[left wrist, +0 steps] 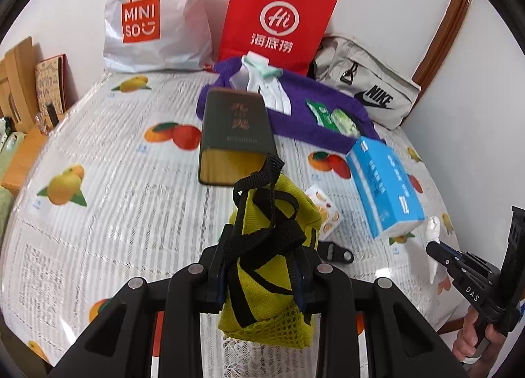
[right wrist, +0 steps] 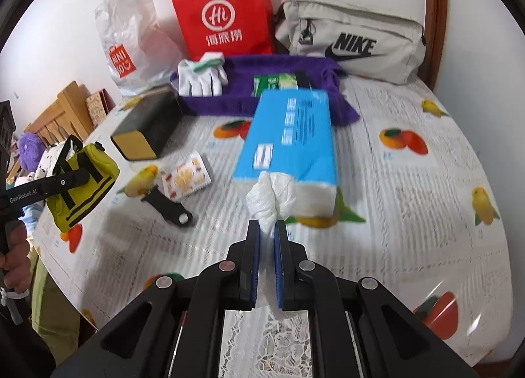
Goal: Organize soft objects
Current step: 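Lift and carry the pouch and white tissue over the purple towel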
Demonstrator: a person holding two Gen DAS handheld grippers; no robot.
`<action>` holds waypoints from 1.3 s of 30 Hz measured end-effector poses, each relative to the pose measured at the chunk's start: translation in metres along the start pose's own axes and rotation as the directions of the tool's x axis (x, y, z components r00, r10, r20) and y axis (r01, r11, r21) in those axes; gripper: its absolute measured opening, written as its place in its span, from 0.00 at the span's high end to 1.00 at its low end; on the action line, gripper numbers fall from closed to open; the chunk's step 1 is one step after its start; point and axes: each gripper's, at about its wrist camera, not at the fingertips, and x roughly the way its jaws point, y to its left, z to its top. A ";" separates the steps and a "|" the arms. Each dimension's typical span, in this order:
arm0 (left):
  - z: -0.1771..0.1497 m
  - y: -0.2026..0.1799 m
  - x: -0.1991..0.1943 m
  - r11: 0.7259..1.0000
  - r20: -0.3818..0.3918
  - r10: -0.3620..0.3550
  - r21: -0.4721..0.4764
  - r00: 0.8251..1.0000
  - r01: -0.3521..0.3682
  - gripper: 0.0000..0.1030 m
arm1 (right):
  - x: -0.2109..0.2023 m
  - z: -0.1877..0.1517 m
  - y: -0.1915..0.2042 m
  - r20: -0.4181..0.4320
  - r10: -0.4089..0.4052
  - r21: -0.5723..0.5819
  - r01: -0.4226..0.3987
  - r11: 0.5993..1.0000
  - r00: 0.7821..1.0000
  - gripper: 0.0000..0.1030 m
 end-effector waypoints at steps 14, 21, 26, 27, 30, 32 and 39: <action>0.052 -0.010 -0.021 0.995 0.075 0.091 0.033 0.993 -0.094 0.73 | -0.013 0.059 0.003 0.066 0.017 -0.042 -0.015 0.999 0.998 0.92; 0.082 -0.011 -0.013 0.993 0.098 0.108 0.041 0.989 -0.112 0.73 | -0.003 0.089 0.003 0.082 0.004 -0.061 0.002 0.998 0.997 0.92; 0.104 -0.011 -0.004 0.993 0.108 0.108 0.042 0.988 -0.113 0.73 | 0.007 0.114 0.004 0.095 0.000 -0.069 0.006 0.998 0.996 0.92; 0.108 -0.011 -0.002 0.993 0.109 0.107 0.040 0.988 -0.112 0.73 | 0.010 0.120 0.004 0.098 0.002 -0.071 0.005 0.997 0.995 0.92; 0.119 -0.011 0.004 0.992 0.122 0.110 0.042 0.986 -0.116 0.73 | 0.022 0.134 0.003 0.097 0.003 -0.072 0.004 0.997 0.995 0.92; 0.129 -0.010 0.010 0.992 0.131 0.116 0.037 0.985 -0.122 0.73 | 0.030 0.143 0.004 0.091 0.008 -0.074 -0.001 0.997 0.996 0.92; 0.154 -0.002 0.037 0.995 0.124 0.098 0.014 0.988 -0.100 0.73 | 0.059 0.170 0.008 0.072 0.013 -0.098 -0.006 0.995 0.997 0.92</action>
